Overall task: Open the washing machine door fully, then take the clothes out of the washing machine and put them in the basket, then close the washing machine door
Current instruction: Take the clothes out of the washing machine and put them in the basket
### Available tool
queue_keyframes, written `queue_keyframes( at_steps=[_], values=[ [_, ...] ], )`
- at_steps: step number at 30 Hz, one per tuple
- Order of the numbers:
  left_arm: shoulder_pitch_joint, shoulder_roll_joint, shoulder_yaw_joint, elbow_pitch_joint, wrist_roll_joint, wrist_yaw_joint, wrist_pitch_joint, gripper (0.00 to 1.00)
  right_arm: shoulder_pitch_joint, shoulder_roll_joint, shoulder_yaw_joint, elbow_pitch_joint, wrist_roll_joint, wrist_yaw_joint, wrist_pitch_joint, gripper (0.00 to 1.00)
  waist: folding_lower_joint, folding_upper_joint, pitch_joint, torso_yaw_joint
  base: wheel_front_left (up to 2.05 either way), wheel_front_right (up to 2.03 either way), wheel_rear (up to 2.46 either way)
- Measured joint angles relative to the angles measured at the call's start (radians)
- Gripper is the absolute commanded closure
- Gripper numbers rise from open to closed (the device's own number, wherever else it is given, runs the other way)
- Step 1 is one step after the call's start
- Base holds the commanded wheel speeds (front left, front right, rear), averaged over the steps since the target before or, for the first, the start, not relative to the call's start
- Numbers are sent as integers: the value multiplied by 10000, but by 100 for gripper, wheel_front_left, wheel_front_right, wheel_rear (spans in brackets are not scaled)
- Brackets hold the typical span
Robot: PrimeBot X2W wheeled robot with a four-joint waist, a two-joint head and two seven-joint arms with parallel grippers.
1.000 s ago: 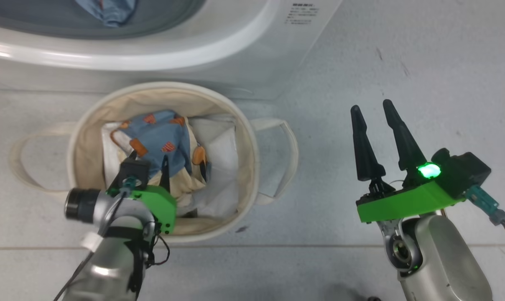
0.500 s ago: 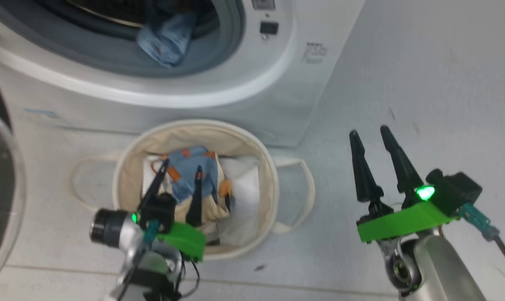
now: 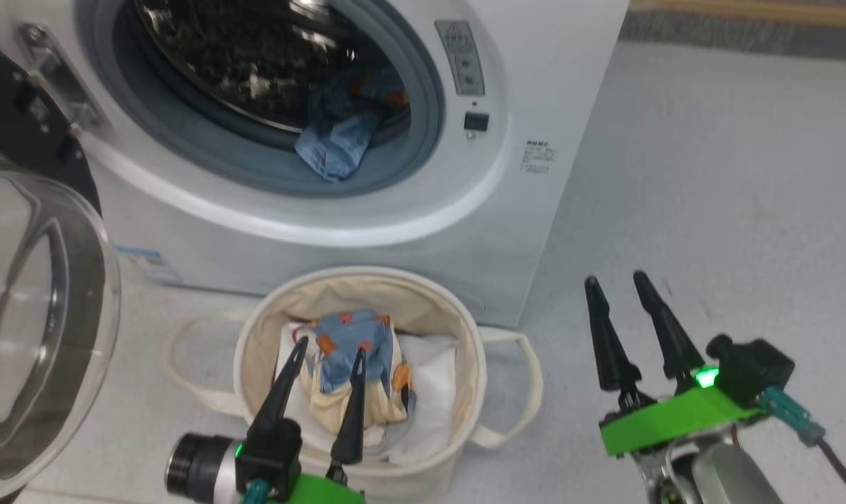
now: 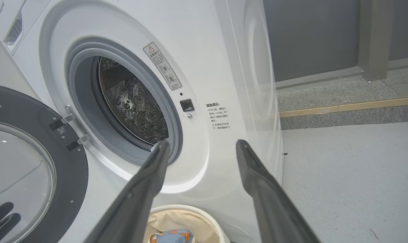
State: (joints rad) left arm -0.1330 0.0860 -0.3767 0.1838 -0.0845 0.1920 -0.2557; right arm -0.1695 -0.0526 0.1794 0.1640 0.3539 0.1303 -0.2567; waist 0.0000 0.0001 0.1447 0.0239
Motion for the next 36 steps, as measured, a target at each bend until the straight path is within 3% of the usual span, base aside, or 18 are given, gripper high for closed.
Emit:
queue_keyframes(
  at_steps=[3,7,17,36],
  values=[
    [356,19,0,-447,13,4,0,0,271,0,-44,100,-27,0,0,0,0,0,-344,-3,0,0,0],
    [662,19,29,-771,25,13,-2,0,445,4,-240,349,-986,0,0,0,0,0,-708,-20,0,0,0],
    [1325,27,259,-811,38,105,-2,0,764,4,-393,435,-543,2,0,0,0,0,-1316,-170,0,0,0],
    [1437,19,351,-821,215,159,-2,0,765,6,-410,433,-351,0,0,0,0,0,-1432,-313,0,0,0]
  ],
)
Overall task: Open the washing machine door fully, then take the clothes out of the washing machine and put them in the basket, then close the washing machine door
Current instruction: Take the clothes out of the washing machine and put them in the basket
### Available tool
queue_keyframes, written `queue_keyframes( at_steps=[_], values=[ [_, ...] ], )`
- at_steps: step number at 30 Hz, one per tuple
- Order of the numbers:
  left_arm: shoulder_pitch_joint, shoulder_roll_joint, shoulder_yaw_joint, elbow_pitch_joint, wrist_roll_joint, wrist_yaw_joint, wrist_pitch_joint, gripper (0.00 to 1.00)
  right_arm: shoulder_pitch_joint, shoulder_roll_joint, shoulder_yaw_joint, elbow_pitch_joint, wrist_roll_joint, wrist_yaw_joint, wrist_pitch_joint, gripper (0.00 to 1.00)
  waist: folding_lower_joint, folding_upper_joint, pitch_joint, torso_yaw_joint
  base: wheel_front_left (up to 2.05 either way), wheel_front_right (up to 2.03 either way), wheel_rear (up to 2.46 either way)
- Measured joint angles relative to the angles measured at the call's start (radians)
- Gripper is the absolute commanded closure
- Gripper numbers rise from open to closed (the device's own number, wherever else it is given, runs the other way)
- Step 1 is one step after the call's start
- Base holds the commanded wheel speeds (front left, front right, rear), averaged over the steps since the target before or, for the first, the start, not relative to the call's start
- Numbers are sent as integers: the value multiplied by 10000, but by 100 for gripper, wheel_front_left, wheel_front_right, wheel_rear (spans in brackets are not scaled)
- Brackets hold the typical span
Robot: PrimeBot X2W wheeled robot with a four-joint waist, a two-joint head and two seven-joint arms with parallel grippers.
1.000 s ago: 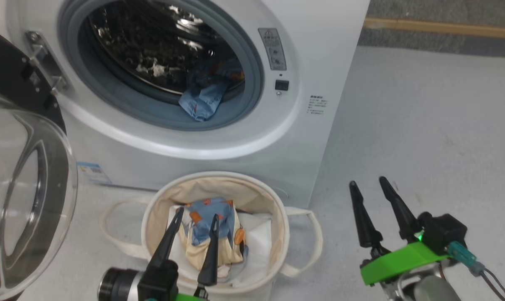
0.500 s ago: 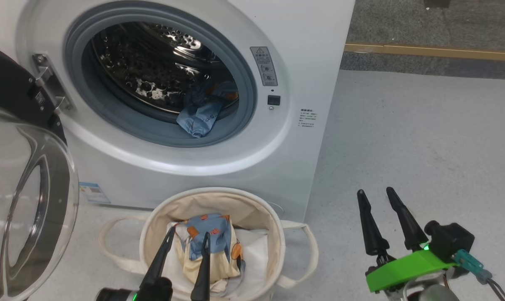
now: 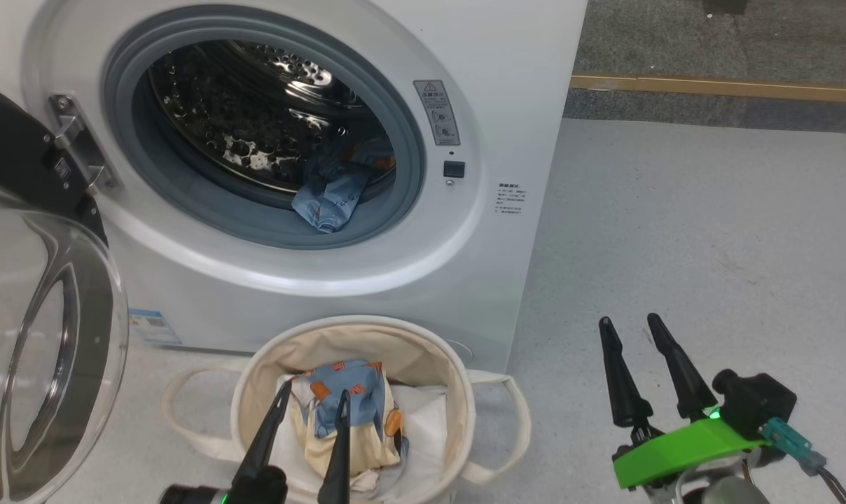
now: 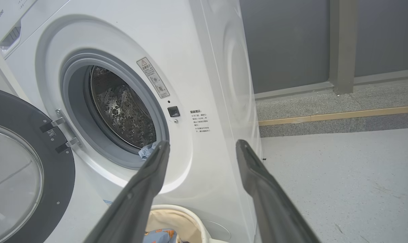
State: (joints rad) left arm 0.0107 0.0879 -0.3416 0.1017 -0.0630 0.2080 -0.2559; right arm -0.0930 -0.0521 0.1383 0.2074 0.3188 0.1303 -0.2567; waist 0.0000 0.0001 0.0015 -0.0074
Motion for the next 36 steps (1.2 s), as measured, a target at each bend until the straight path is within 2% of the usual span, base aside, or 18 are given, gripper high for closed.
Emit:
queue_keyframes(
  at_steps=[14,22,26,29,33,36],
  values=[
    [42,-38,35,2,42,-58,0,0,-1,0,115,6,0,0,0,0,0,0,110,-25,0,0,0],
    [-176,-31,384,-36,33,-146,0,0,-36,0,299,-169,40,0,0,0,0,0,906,-271,0,0,0],
    [-965,140,796,-29,-4,-215,2,0,-139,0,251,-286,59,0,0,0,0,0,1578,-507,0,0,0],
    [-2123,412,1137,226,-182,-596,0,0,-551,0,117,-543,59,0,0,0,0,0,2464,-726,0,0,0],
    [-3684,861,1687,721,-374,-779,6,0,-1242,0,-176,-915,86,0,0,0,0,0,3497,-931,0,0,0],
    [-5006,1187,1985,1310,-577,-1072,380,0,-1701,-2,-221,-1055,90,0,0,0,1,0,4283,-1088,0,0,0]
  ],
)
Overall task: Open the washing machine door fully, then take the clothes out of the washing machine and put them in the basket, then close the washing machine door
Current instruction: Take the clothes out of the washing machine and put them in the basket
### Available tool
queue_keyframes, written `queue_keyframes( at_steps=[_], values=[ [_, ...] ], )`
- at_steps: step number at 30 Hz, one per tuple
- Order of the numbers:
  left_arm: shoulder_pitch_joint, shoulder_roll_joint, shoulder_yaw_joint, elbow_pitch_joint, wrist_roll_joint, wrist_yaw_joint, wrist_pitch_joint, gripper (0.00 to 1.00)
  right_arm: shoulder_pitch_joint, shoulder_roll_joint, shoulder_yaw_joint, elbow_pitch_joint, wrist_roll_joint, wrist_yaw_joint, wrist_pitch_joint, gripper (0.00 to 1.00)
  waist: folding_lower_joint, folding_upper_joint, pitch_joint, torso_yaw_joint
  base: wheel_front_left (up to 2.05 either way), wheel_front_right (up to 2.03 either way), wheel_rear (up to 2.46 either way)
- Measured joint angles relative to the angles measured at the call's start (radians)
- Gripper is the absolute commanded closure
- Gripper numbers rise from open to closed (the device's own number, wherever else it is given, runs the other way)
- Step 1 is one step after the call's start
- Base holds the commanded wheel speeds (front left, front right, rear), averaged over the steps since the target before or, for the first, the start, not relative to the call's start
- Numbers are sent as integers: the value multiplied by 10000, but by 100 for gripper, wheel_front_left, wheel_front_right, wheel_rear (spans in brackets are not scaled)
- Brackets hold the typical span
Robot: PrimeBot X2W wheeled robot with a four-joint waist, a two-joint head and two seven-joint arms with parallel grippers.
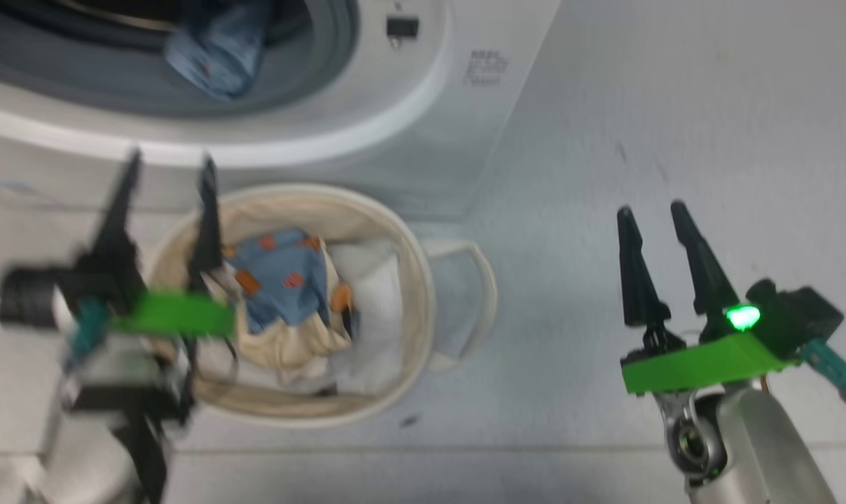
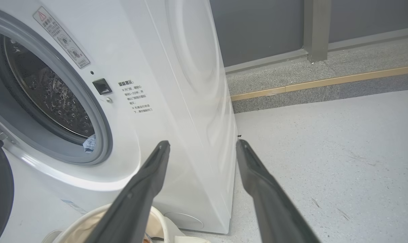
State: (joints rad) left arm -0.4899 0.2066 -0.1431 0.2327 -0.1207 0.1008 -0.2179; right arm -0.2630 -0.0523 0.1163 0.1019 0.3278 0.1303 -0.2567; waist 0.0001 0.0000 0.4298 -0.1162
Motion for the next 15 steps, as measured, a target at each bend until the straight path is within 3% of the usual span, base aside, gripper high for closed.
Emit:
queue_keyframes(
  at_steps=[8,15],
  values=[
    [-3116,709,324,1636,-224,-414,1122,0,-685,0,44,-307,257,0,0,0,2,0,1683,-391,0,0,0],
    [-4500,871,130,3091,-161,-677,2199,0,-817,0,171,-274,257,0,0,0,2,-1,2255,-608,0,0,0]
  ],
)
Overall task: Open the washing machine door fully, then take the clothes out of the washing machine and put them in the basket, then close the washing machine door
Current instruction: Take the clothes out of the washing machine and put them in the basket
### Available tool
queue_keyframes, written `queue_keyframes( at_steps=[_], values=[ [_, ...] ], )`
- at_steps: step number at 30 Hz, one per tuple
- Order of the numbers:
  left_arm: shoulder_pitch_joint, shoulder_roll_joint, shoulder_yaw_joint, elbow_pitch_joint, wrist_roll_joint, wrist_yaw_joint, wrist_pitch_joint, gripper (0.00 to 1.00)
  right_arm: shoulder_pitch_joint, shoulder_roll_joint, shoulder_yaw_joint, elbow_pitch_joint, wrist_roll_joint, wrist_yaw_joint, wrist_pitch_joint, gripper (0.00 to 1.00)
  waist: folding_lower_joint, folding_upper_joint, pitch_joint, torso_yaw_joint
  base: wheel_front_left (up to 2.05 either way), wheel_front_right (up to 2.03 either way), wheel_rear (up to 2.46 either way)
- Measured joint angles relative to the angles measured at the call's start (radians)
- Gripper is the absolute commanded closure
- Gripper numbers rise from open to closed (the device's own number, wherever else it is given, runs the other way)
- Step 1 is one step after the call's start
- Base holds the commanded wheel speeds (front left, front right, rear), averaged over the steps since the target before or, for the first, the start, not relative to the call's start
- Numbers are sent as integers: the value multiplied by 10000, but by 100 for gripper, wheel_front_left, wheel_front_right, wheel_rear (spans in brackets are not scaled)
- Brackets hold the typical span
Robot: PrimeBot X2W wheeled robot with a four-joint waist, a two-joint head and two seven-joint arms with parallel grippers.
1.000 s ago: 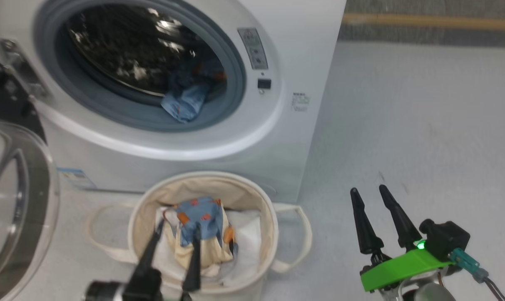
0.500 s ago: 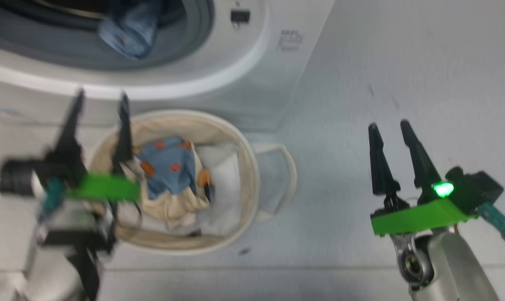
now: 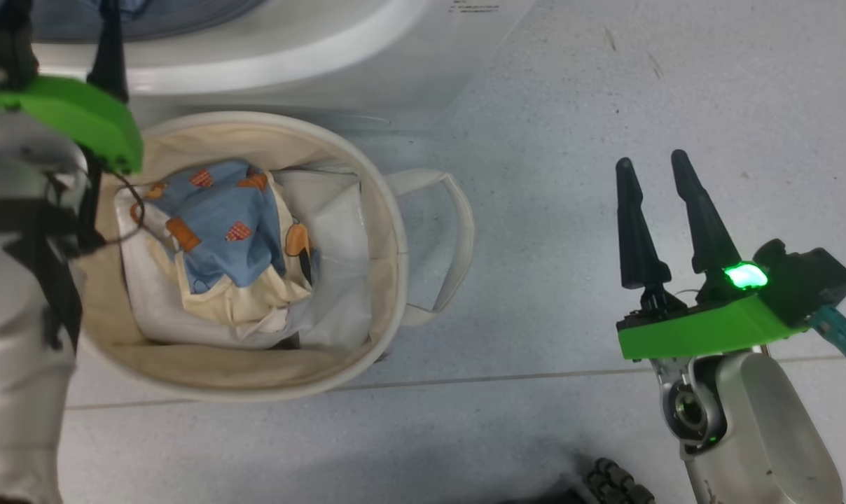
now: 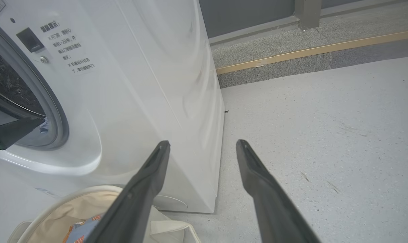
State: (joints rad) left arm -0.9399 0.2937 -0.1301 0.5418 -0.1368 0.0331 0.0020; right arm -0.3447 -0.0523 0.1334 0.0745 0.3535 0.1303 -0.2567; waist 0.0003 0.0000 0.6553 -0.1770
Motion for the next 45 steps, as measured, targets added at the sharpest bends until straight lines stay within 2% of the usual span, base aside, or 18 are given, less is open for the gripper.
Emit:
queue_keyframes(
  at_steps=[10,18,25,27,28,29,36,45],
  values=[
    [-1841,-188,-238,2021,33,105,1035,0,-22,0,119,2,0,0,-2,0,-2,0,73,-102,0,0,0],
    [-2964,-384,-631,2991,155,-81,1315,0,-315,0,232,-35,35,0,-2,0,-1,0,442,-224,0,0,0],
    [-3412,-372,-924,3478,560,328,1360,0,-385,0,226,-54,104,0,-2,0,-2,1,651,-317,0,0,0],
    [-3501,-376,-1018,3605,560,328,1331,0,-399,0,222,-92,104,0,-2,0,-3,1,671,-322,0,0,0],
    [-3584,-382,-1078,3699,560,320,1321,38,-406,0,222,-125,104,2,-2,0,-3,1,677,-320,0,0,0],
    [-3678,-385,-1118,3816,562,314,1323,100,-410,0,224,-151,104,0,-2,0,-3,1,682,-317,0,0,0],
    [-3824,-545,-1285,4416,571,286,926,100,-437,-2,203,-167,84,0,-2,0,-2,0,611,-201,0,0,0],
    [-3162,-819,-1252,4439,316,376,-892,100,-443,-2,201,-102,-35,2,-2,0,-2,0,83,39,0,0,0]
  ],
)
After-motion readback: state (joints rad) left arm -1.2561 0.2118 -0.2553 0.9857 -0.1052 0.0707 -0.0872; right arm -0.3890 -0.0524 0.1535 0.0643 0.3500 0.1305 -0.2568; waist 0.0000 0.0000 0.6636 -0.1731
